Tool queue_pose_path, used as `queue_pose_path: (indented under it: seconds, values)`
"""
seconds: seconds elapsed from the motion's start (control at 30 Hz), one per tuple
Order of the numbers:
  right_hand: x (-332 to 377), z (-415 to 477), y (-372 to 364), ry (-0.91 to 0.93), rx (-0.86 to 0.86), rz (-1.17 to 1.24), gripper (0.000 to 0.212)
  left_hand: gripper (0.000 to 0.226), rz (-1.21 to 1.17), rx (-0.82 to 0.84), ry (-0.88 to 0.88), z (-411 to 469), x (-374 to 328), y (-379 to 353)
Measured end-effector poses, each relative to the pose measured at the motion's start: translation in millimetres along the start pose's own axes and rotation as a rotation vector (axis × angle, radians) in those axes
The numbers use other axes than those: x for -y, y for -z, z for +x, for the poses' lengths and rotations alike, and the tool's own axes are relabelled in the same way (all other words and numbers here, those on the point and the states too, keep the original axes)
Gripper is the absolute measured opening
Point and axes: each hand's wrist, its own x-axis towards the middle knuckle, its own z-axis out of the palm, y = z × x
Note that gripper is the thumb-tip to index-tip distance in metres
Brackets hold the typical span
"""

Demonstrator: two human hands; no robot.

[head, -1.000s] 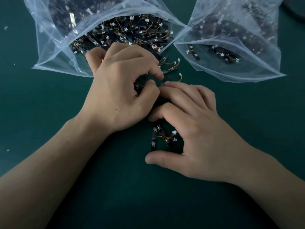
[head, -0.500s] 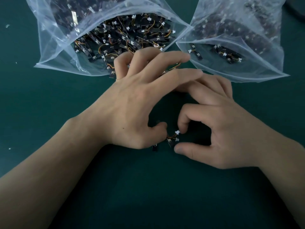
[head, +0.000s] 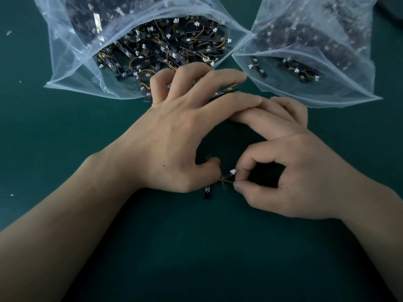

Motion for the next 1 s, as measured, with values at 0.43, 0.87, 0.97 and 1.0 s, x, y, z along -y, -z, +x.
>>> queue_pose_path:
  seconds: [0.43,0.87,0.97,1.0]
  values:
    - [2,-1,-2,0.049,-0.106,0.012,0.009,0.100,0.009,-0.025,0.011,-1,0,-1]
    - [-10,-4,-3,0.088,-0.202,0.033,0.011,0.094,0.025,0.003,0.013,-2,1,-1]
    - [-14,-6,3,0.113,-0.111,0.036,0.027,0.092,0.027,0.011,0.018,-2,2,-1]
    - [-14,-7,5,0.117,-0.076,0.022,0.038,0.091,0.029,0.013,0.021,-2,2,-1]
